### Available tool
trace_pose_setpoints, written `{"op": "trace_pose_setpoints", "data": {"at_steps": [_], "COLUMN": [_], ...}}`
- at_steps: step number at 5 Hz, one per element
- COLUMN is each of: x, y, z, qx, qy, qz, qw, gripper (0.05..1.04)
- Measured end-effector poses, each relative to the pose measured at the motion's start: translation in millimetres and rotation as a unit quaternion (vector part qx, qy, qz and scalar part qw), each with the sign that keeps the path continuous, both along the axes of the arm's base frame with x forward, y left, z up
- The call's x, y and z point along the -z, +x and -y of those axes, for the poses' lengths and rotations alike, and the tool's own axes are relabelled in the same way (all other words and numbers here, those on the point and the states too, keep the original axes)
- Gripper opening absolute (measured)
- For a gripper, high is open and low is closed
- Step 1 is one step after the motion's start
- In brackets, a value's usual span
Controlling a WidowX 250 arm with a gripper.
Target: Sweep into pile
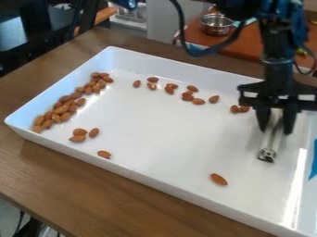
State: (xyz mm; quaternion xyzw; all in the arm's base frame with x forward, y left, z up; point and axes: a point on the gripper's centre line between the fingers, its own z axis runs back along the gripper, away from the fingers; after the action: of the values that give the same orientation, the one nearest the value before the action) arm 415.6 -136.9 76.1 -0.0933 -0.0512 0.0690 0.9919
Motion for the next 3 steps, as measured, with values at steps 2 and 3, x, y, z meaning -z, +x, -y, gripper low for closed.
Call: {"op": "trace_pose_setpoints", "data": {"at_steps": [2,3], "x": [-1.4,-2.7], "y": [0.3,-6.2], "z": [-55.5,-82.5], "qx": [0.001,0.004], "qy": [-0.021,-0.040], "qz": [-0.021,-0.044], "qw": [0.9996,0.9982], "gripper": [0.388,0.388]}}
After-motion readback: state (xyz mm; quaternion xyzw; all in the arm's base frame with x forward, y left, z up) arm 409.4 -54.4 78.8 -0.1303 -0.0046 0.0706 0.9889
